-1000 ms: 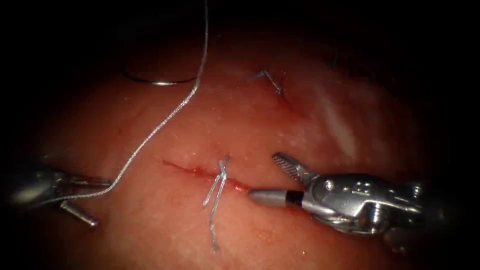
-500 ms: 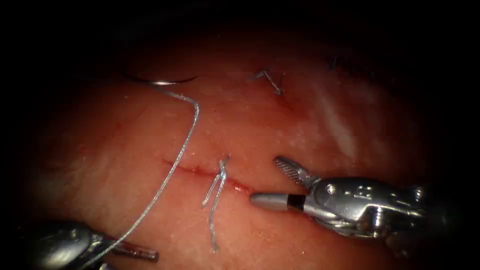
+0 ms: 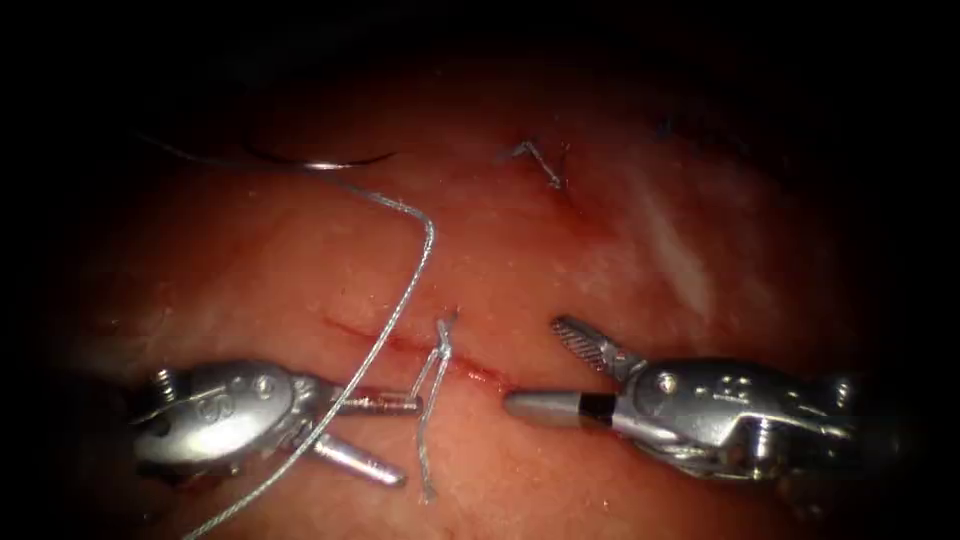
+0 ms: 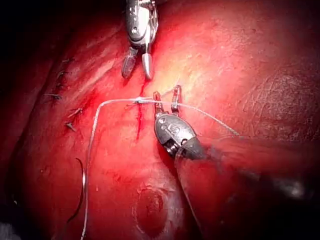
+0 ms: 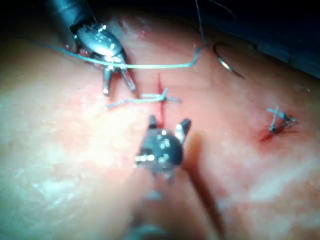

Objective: Wound Closure

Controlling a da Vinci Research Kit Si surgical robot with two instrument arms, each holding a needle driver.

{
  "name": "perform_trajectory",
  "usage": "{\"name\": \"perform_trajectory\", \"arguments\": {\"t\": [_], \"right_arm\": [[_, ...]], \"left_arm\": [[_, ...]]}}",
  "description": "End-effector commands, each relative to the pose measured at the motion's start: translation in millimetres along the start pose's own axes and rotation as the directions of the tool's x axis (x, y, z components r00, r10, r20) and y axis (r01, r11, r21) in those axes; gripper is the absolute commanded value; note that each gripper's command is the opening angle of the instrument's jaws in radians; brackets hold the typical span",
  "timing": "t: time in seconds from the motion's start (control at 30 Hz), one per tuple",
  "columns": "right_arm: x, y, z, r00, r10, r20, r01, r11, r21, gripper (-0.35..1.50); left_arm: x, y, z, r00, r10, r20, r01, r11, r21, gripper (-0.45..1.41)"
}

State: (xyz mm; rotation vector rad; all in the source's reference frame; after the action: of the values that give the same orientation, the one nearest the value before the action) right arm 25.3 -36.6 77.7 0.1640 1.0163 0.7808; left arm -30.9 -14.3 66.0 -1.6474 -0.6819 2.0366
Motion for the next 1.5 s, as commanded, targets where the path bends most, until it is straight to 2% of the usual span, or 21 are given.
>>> {"name": "perform_trajectory", "arguments": {"t": [0.03,0.23,0.5,1.0,1.33,1.5], "right_arm": [[-0.2,-0.3,0.8,1.0,0.0,-0.001,0.0,1.0,0.001,1.43],[-0.2,-0.2,0.8,1.0,0.0,-0.001,0.0,1.0,0.001,1.43],[-0.2,-0.1,0.8,1.0,0.001,-0.001,-0.001,1.0,0.0,1.43],[-0.1,0.0,1.1,1.0,0.001,-0.001,-0.001,1.0,-0.003,1.43],[-0.1,-0.3,1.5,1.0,0.002,-0.001,-0.002,1.0,-0.009,1.43],[-0.1,-0.2,1.4,1.0,0.002,-0.001,-0.002,1.0,-0.009,1.45]], "left_arm": [[-0.9,-0.5,0.8,1.0,0.005,0.015,-0.005,1.0,0.005,0.16],[-2.0,-0.3,1.8,0.996,0.055,0.07,-0.056,0.998,0.013,0.16],[-0.2,0.5,1.2,0.982,0.127,0.14,-0.123,0.992,-0.035,0.17],[0.5,0.7,3.2,0.958,0.193,0.21,-0.185,0.981,-0.06,0.22],[-0.2,0.6,2.6,0.948,0.206,0.241,-0.194,0.978,-0.074,-0.01],[-0.3,1.2,3.2,0.947,0.206,0.245,-0.195,0.978,-0.071,-0.03]]}}
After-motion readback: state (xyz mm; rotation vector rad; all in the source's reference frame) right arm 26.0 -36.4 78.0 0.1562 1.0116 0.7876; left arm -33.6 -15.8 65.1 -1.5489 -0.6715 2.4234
